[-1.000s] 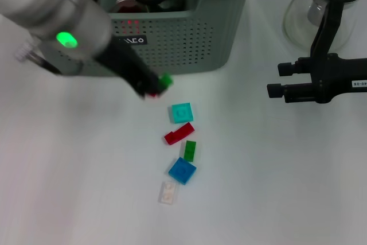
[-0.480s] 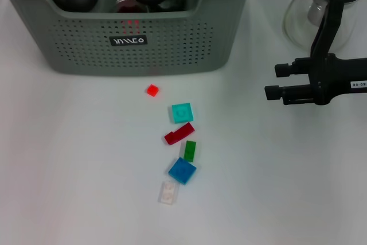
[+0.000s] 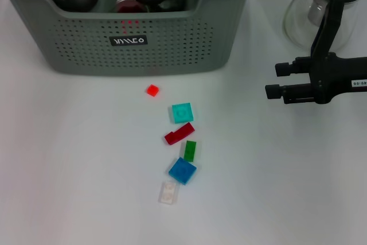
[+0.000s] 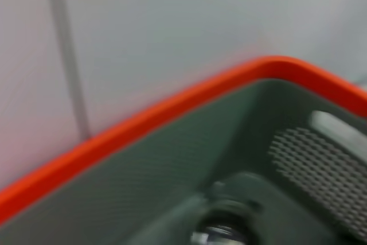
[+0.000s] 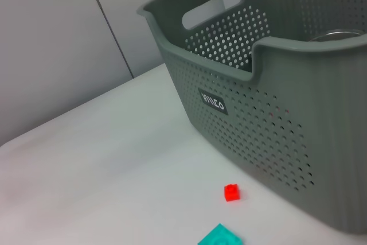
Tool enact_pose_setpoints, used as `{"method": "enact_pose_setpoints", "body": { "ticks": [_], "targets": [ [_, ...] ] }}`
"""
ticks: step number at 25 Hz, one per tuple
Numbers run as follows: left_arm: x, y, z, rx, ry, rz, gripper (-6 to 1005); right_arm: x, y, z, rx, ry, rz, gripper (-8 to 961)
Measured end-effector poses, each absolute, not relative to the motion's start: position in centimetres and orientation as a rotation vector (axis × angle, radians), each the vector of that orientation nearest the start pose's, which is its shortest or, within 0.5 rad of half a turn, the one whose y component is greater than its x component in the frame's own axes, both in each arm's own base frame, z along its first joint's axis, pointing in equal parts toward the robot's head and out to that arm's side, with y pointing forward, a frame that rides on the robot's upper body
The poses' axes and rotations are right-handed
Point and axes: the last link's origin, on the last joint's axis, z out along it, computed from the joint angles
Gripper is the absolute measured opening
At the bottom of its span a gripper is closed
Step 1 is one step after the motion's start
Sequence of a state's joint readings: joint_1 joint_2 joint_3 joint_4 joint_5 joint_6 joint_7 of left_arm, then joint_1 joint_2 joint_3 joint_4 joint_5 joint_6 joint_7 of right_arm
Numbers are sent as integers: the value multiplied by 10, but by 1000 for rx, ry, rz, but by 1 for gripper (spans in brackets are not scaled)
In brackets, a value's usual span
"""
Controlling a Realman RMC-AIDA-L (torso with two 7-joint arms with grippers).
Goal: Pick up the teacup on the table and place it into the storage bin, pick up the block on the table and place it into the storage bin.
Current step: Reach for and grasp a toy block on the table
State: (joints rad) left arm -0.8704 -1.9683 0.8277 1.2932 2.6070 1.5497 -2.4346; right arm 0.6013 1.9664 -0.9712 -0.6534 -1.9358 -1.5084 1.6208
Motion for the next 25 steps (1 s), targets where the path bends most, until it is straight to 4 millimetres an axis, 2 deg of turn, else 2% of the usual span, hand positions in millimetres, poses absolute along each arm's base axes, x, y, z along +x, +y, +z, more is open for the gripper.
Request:
{"method": "enact_pose_setpoints", "body": {
  "ticks": [1, 2, 3, 6, 8, 14, 18, 19, 25],
  "targets": [
    [-133, 428, 127, -2424, -830, 28, 574, 246, 354, 9, -2873, 736, 478, 745],
    [-119, 405, 122, -2590, -713, 5, 655, 246, 354, 9, -2871, 737, 477, 745],
    [-119, 405, 122, -2590, -713, 5, 677, 246, 354, 9, -2870, 737, 477, 745],
    [-105, 368, 114, -2759, -454, -48, 745, 246, 354, 8, -2867, 741, 479, 745],
    [-101, 347, 106, -2812, -297, -46, 789, 246, 355, 9, -2858, 745, 487, 744],
    [-102, 303, 68, -2915, -91, 137, 907, 247, 357, 15, -2828, 756, 520, 744],
    [-105, 292, 49, -2969, -87, 230, 963, 247, 358, 15, -2820, 764, 530, 744],
    [-107, 288, 34, -3005, -115, 310, 962, 247, 358, 15, -2817, 765, 529, 744],
    [-114, 287, -13, -3012, -302, 595, 954, 250, 358, 17, -2803, 773, 532, 744]
  ]
}}
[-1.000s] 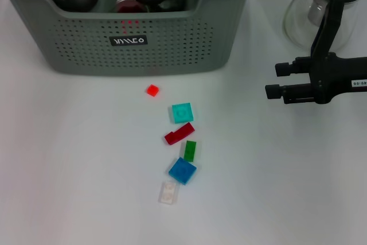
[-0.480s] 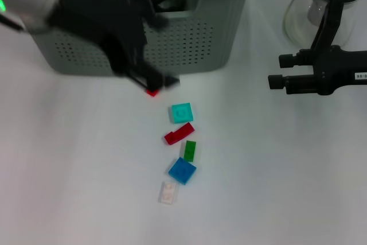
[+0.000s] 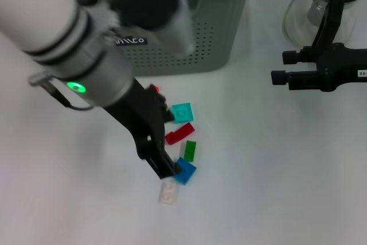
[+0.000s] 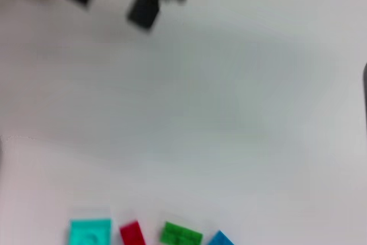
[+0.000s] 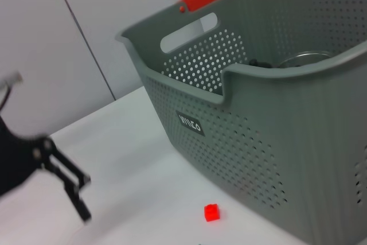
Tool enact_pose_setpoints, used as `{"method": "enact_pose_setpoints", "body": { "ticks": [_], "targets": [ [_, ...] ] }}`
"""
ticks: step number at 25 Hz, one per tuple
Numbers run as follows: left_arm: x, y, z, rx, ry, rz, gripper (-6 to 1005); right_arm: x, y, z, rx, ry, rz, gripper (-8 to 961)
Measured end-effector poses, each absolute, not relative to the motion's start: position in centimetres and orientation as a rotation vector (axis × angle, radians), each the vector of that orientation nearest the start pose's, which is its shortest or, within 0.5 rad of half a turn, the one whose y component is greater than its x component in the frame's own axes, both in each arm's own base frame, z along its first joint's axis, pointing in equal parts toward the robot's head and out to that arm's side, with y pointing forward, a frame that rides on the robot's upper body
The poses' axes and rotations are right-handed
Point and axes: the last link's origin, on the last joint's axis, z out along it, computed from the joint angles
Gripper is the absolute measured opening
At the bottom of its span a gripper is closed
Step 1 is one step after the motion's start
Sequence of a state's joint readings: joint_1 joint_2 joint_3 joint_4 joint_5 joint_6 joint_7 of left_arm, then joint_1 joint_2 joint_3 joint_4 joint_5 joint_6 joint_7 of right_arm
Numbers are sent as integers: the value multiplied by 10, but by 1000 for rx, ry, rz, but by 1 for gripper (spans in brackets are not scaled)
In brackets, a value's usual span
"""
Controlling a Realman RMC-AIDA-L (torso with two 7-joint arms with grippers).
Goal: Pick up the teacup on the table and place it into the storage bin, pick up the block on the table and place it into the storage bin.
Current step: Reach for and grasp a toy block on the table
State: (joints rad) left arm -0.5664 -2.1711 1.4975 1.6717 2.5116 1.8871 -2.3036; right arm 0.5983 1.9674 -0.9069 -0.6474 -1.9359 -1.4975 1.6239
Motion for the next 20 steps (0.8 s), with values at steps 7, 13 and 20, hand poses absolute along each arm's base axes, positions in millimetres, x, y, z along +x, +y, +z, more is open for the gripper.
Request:
{"method": "enact_pose_setpoints", "body": {
  "ticks": [7, 13, 20],
  "targets": [
    [-115, 293, -46, -2942, -570, 665, 944, 254, 358, 22, -2791, 765, 526, 745],
    [-115, 293, -59, -2854, -767, 658, 936, 255, 359, 25, -2797, 752, 508, 745],
    [-120, 285, -78, -2810, -874, 731, 927, 256, 358, 26, -2819, 735, 471, 744]
  ]
}}
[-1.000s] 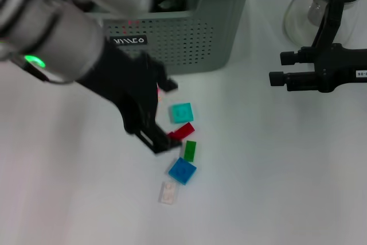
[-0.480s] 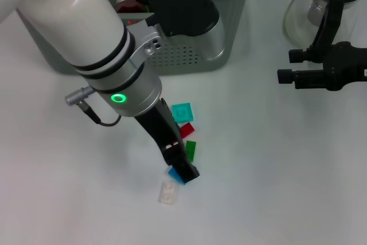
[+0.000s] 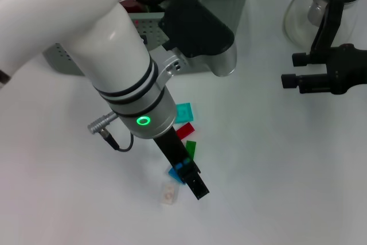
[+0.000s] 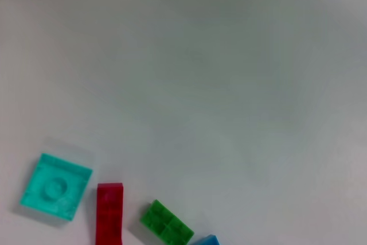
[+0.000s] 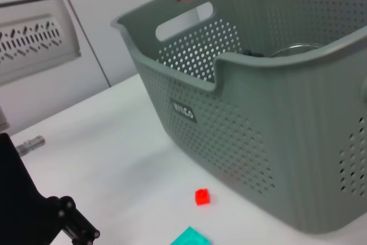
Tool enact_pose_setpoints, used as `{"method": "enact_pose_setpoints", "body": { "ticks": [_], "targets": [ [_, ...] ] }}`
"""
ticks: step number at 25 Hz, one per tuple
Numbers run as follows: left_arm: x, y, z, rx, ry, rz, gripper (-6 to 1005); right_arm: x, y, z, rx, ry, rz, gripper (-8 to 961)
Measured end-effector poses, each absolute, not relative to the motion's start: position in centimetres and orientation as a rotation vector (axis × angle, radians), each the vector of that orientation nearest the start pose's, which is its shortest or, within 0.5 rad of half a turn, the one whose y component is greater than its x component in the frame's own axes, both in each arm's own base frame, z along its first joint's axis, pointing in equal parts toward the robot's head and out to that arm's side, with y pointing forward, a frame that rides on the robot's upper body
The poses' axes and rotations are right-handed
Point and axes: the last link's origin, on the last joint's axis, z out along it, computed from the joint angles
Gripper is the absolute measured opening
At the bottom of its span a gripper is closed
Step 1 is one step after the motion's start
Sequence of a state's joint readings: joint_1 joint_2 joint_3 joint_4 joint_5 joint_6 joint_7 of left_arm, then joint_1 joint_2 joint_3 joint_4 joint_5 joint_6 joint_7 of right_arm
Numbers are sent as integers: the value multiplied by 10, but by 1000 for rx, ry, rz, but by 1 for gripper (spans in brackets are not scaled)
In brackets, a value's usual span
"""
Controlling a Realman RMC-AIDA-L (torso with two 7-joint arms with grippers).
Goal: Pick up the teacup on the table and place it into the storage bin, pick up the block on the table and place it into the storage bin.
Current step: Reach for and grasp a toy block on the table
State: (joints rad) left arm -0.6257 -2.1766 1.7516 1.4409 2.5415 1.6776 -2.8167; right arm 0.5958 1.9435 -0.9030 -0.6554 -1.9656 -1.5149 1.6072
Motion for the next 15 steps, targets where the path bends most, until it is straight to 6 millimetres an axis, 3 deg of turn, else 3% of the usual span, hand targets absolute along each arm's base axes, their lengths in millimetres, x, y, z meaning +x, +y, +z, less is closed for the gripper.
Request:
{"method": "enact_pose_setpoints", "body": {
  "ticks": [15],
  "targets": [
    [-134, 292, -92, -2698, -950, 745, 907, 263, 347, 27, -2870, 704, 443, 744]
  ]
}}
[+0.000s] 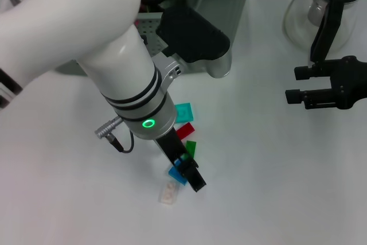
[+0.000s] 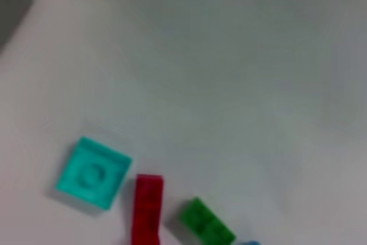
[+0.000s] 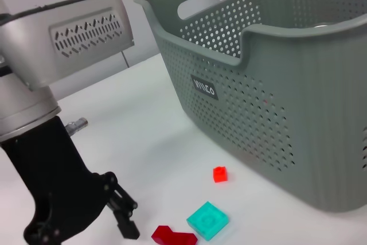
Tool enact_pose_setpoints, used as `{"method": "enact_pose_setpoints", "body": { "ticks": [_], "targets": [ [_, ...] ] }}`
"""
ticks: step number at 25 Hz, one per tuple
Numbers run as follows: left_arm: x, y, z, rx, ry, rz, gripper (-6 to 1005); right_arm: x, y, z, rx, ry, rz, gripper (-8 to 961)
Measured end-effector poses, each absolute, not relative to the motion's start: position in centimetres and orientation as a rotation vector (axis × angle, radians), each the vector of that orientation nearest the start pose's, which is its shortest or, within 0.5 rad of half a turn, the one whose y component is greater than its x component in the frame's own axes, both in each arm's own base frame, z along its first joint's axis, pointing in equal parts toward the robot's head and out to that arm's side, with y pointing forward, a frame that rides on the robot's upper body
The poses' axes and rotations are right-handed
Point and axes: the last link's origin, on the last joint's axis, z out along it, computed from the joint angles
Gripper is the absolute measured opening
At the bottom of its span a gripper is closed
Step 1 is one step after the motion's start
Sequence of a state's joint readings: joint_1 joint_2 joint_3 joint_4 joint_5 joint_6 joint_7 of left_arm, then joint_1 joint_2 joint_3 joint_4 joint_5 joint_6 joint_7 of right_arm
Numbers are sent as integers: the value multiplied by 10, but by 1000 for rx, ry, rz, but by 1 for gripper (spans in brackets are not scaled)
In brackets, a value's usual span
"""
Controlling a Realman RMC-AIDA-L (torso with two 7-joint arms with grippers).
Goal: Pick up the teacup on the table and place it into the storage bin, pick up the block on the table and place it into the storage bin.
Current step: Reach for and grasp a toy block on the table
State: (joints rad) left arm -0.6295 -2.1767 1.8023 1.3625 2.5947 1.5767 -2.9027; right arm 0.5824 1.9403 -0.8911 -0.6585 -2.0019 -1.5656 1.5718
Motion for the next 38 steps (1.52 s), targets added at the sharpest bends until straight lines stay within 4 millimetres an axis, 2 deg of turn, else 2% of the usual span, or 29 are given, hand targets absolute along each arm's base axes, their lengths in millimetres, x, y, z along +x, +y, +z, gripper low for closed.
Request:
{"method": "enact_pose_setpoints", "body": {
  "ticks": [13, 38],
  "targets": [
    [-131, 288, -101, -2654, -941, 753, 890, 262, 352, 32, -2864, 677, 427, 745],
    [-143, 288, -108, -2631, -939, 781, 857, 263, 351, 32, -2866, 670, 422, 745]
  ]
}}
